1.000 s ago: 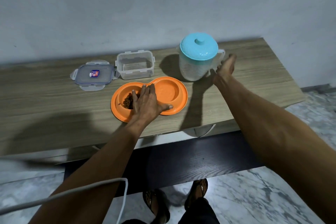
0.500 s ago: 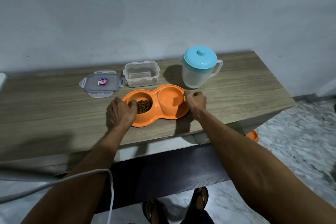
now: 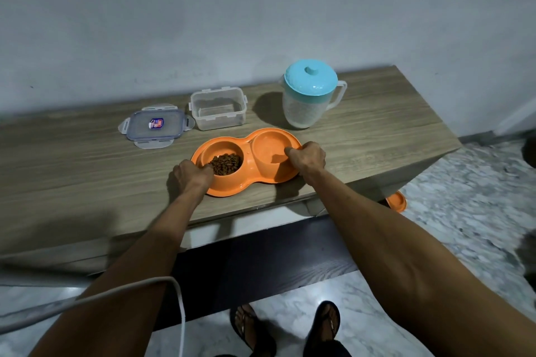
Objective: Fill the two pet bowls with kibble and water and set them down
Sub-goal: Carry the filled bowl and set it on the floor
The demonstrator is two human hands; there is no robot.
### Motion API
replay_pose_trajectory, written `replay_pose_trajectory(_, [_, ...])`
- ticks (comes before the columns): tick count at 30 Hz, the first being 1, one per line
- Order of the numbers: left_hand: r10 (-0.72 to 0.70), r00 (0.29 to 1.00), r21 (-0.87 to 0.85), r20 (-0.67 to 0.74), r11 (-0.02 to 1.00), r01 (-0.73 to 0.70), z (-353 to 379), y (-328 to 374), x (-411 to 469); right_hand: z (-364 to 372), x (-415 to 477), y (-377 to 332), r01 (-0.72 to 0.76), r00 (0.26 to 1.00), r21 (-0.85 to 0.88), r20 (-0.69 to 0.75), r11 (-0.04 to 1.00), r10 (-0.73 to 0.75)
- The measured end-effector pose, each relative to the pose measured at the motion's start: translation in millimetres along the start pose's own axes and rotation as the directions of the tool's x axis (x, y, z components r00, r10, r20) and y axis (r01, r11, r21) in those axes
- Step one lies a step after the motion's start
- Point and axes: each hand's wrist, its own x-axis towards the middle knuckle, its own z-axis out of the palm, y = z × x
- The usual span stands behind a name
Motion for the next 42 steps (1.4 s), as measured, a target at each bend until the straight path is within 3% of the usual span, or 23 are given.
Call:
replay_pose_trajectory(7, [0.057,0.998,0.016,0.004,0.998,-0.057,22,26,-59,-55,-3,45,-0.011,0.999,0.071,-0.036,0.997,0.014])
replay_pose_trajectory(10, [0.083,0.996,-0.065,0.029,0.995,-0.081,42,49,-92,-96,0,67,0.001,0.997,0.112,-0.073,0.994,0.007])
replay_pose_trajectory(20, [0.237,0.971,-0.077,0.019,0.969,-0.235,138,147,-246,-284,18,172,0.016,0.983,0.202,-0.182,0.979,0.022])
replay_pose_trajectory(25, [0.311,0.947,-0.11,0.085,0.947,-0.301,198,209,-314,-383,41,228,0.006,0.962,0.205,-0.267,0.979,0.05])
replay_pose_trajectory(36, [0.492,0.85,-0.153,0.187,0.869,-0.47,329,359,-410,-551,126,317,-0.041,0.899,0.319,-0.403,0.947,0.175])
replay_pose_trajectory(42, [0.495,0.839,-0.208,0.226,0.866,-0.454,418,441,-420,-618,210,345,-0.064,0.872,0.337,-0.44,0.939,0.217])
